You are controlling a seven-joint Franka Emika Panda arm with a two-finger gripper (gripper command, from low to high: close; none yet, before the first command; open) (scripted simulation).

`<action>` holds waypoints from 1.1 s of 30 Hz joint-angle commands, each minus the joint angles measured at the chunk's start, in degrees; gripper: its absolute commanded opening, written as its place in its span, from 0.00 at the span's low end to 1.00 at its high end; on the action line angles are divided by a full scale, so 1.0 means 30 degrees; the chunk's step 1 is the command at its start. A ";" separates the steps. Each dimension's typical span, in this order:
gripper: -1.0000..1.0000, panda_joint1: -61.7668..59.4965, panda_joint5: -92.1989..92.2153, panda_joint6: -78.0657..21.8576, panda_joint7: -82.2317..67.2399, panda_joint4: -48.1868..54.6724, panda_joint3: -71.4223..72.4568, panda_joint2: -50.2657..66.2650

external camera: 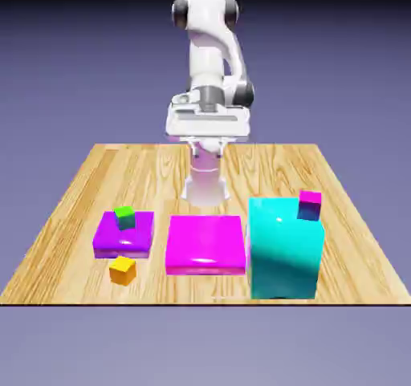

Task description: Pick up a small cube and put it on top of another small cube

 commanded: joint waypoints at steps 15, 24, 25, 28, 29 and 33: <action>0.50 -0.5357 -0.5375 0.4534 0.3851 0.1903 -0.1707 1.0383; 0.50 -0.8331 -0.8359 0.7050 0.5988 0.2959 -0.2655 1.6148; 0.50 -0.8331 -0.8360 0.7051 0.5989 0.2959 -0.2655 1.6148; 0.50 -0.7879 -0.7753 0.8022 0.5805 0.4065 -0.2881 1.8222; 0.50 -0.7729 -0.7551 0.8346 0.5744 0.4434 -0.2956 1.8914; 0.00 -0.7289 -0.6961 0.9292 0.5566 0.5510 -0.3176 2.0933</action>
